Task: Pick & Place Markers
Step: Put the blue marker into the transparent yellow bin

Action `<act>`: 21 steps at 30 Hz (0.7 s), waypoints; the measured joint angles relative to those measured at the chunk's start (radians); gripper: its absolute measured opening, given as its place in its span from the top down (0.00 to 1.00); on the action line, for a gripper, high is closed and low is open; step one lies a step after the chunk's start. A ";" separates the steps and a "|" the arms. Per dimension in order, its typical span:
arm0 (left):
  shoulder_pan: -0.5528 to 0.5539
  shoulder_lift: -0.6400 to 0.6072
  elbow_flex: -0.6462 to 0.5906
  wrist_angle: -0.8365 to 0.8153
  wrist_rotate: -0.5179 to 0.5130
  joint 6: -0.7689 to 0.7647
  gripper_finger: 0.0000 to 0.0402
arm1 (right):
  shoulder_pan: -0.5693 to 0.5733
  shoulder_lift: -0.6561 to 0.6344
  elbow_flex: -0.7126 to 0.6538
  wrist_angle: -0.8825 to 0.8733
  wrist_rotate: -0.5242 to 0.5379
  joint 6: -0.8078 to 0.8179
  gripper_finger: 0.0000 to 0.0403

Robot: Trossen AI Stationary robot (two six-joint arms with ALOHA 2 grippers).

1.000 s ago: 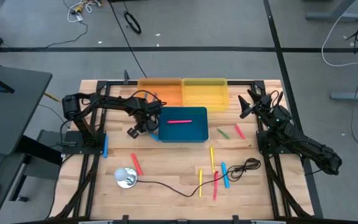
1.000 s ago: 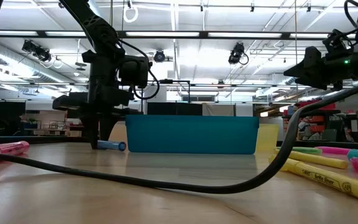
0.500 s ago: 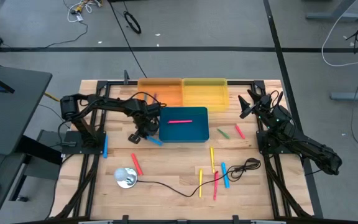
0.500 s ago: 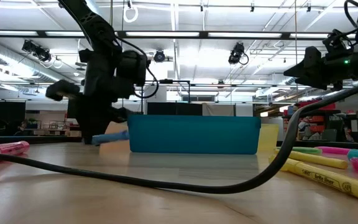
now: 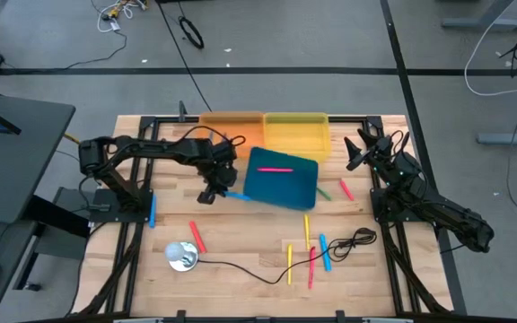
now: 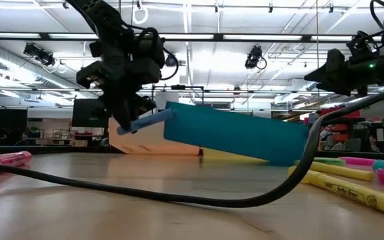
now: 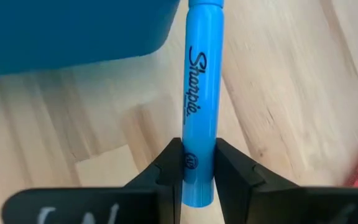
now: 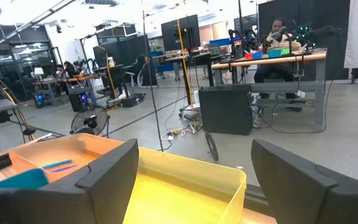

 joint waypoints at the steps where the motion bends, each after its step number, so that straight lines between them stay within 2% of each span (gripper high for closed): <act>1: -0.004 -0.001 0.003 -0.005 -0.006 -0.001 0.83 | 0.000 0.000 0.000 0.000 0.000 0.001 0.22; 8: -0.035 -0.004 0.004 -0.042 -0.033 -0.021 0.83 | 0.000 0.000 0.000 -0.001 0.001 0.003 0.22; 21: -0.092 -0.004 0.004 -0.047 -0.009 -0.075 0.83 | 0.000 0.000 0.000 0.023 0.001 0.068 0.22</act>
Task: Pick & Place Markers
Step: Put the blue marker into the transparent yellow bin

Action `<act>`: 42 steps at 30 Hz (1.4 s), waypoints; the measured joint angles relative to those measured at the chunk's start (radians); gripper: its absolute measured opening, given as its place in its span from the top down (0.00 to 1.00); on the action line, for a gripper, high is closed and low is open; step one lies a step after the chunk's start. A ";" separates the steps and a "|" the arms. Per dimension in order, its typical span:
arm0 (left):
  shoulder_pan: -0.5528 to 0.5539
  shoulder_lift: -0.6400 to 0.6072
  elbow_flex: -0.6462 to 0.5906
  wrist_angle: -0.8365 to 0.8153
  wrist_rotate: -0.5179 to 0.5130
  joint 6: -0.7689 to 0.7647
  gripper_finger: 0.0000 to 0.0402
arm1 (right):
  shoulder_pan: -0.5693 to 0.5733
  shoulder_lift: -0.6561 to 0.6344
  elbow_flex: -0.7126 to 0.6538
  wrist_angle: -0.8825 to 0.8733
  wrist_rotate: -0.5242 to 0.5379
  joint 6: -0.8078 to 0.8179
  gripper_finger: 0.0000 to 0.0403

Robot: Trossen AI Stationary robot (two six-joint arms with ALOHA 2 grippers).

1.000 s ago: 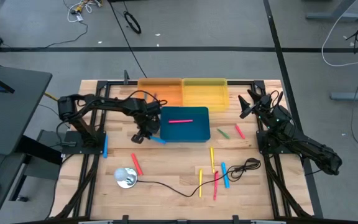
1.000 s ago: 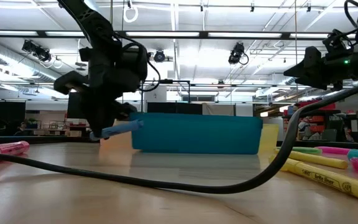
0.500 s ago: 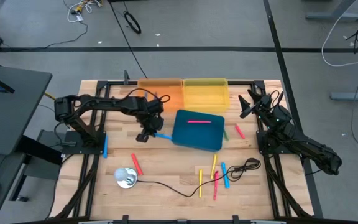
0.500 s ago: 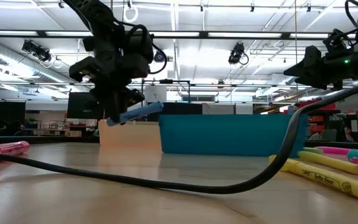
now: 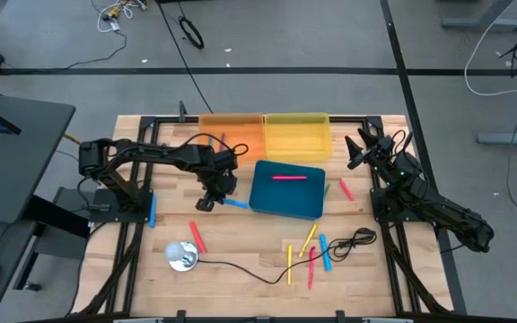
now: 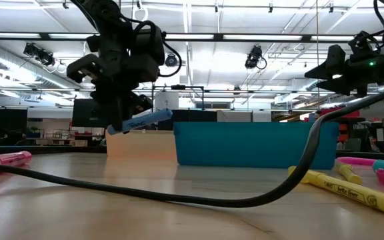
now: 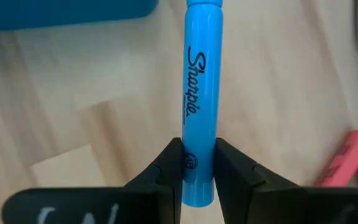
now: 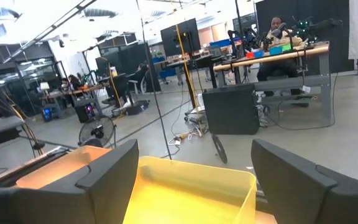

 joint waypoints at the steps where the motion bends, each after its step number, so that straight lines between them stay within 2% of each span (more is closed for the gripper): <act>1: -0.003 -0.003 0.000 0.003 0.015 -0.014 0.83 | 0.000 0.000 0.000 0.000 0.000 -0.006 0.22; 9: -0.033 -0.053 0.001 0.128 0.117 -0.143 0.83 | 0.001 0.001 0.000 -0.040 -0.030 -0.042 0.22; 14: -0.036 -0.093 0.002 0.268 0.116 -0.261 0.83 | 0.004 0.055 0.000 -0.052 -0.148 -0.007 0.22; 18: -0.035 -0.123 0.001 0.365 0.103 -0.346 0.83 | 0.024 0.125 0.000 -0.056 -0.159 0.008 0.22; 27: -0.035 -0.179 0.000 0.601 0.050 -0.512 0.83 | 0.075 0.244 0.000 -0.056 -0.233 -0.038 0.22; 36: -0.033 -0.207 0.001 1.001 -0.043 -0.619 0.83 | 0.087 0.251 0.000 -0.025 -0.246 -0.026 0.22; 42: -0.038 -0.236 0.001 1.138 -0.135 -0.646 0.83 | 0.087 0.251 0.000 -0.018 -0.253 -0.018 0.22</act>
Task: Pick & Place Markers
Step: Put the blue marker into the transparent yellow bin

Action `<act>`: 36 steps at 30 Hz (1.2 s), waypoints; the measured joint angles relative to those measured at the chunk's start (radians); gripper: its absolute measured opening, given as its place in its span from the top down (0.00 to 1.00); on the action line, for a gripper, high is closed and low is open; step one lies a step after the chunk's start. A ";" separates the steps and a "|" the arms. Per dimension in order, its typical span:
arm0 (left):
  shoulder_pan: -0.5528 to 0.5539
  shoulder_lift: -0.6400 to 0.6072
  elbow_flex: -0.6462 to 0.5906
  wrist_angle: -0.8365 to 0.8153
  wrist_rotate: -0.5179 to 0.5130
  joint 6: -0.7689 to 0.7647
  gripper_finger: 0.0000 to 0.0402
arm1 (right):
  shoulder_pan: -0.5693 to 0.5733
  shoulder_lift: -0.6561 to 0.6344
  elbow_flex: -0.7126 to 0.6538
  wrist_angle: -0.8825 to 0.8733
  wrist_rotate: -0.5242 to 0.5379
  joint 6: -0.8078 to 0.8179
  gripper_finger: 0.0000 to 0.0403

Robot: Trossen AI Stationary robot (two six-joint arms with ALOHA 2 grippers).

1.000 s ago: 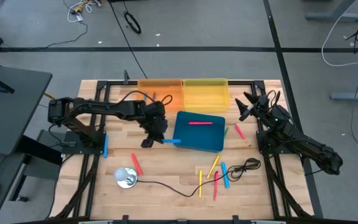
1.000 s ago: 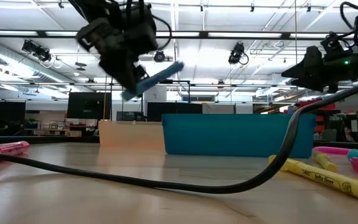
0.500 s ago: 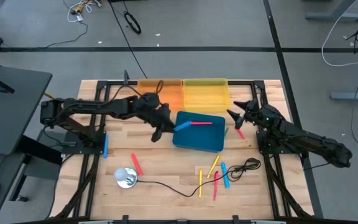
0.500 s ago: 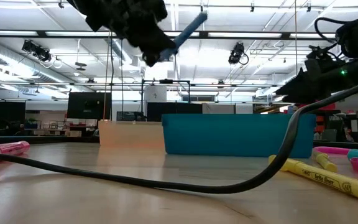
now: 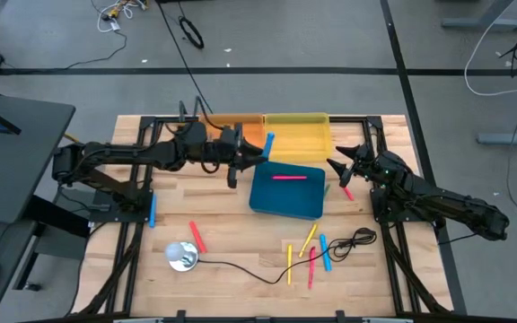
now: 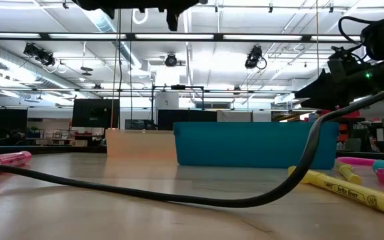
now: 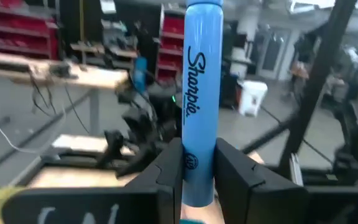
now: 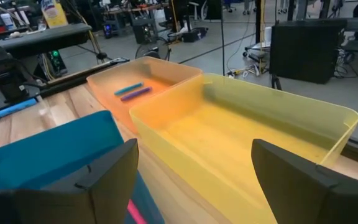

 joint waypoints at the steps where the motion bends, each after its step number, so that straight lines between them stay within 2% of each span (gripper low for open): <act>1: -0.001 -0.003 0.000 0.024 -0.015 -0.001 0.83 | 0.000 0.000 0.000 0.001 0.000 0.000 0.22; 5: -0.015 -0.015 0.000 0.146 -0.046 -0.005 0.83 | 0.000 0.000 0.000 0.002 0.000 0.010 0.22; 10: -0.018 -0.031 0.001 0.150 -0.046 -0.012 0.83 | 0.000 0.000 0.001 0.006 -0.014 0.046 0.22; 13: -0.018 -0.029 0.000 0.148 -0.043 -0.025 0.83 | 0.000 0.009 0.049 -0.016 -0.015 0.003 0.22; 21: -0.018 -0.029 0.000 0.143 -0.038 -0.051 0.83 | 0.000 0.148 0.383 -0.206 0.023 -0.094 0.22; 31: -0.018 -0.029 0.000 0.114 -0.037 -0.051 0.83 | 0.011 0.372 0.747 -0.267 -0.157 -0.082 0.22; 36: -0.018 -0.029 0.000 0.113 -0.037 -0.055 0.83 | 0.055 0.483 0.890 -0.269 -0.201 -0.041 0.22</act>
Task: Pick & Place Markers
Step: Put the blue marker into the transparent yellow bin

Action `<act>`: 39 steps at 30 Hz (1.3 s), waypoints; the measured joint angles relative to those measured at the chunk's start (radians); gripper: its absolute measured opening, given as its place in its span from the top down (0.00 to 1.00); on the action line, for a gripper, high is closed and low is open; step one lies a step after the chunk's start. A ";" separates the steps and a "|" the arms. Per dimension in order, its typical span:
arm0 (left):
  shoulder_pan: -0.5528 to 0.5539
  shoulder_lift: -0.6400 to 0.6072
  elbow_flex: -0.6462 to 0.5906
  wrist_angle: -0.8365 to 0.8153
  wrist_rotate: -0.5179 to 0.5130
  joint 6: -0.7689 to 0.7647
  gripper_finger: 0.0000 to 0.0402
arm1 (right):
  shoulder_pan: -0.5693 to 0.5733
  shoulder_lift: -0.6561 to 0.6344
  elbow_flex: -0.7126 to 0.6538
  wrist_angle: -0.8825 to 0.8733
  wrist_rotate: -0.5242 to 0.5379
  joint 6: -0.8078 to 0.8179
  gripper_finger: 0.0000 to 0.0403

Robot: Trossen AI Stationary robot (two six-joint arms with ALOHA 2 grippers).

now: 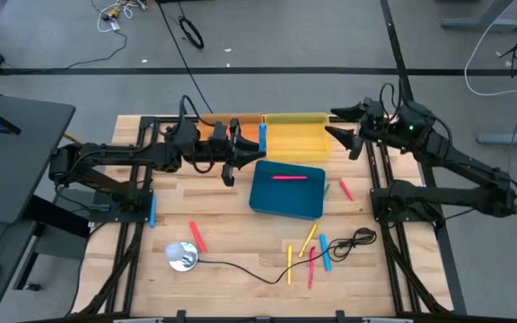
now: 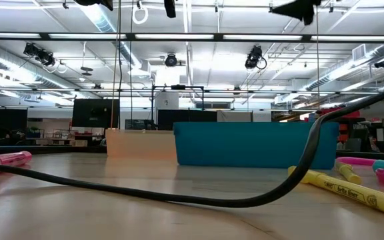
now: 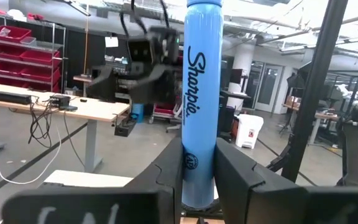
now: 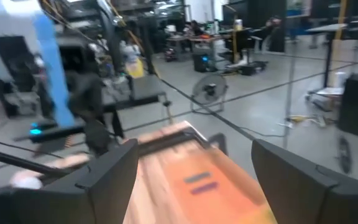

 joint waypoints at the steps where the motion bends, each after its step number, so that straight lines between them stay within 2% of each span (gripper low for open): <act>1: 0.000 0.000 0.000 -0.001 0.000 -0.005 0.83 | 0.012 0.020 0.025 0.000 -0.001 0.007 0.22; 15: 0.000 0.000 0.000 -0.025 0.018 -0.019 0.83 | 0.205 0.258 0.273 -0.008 0.000 0.014 0.22; 25: 0.000 0.000 0.000 -0.030 0.019 -0.021 0.83 | 0.288 0.461 0.422 0.019 0.010 -0.017 0.22; 39: 0.001 0.000 0.000 -0.029 0.019 -0.020 0.83 | 0.383 0.604 0.468 0.124 -0.020 -0.012 0.22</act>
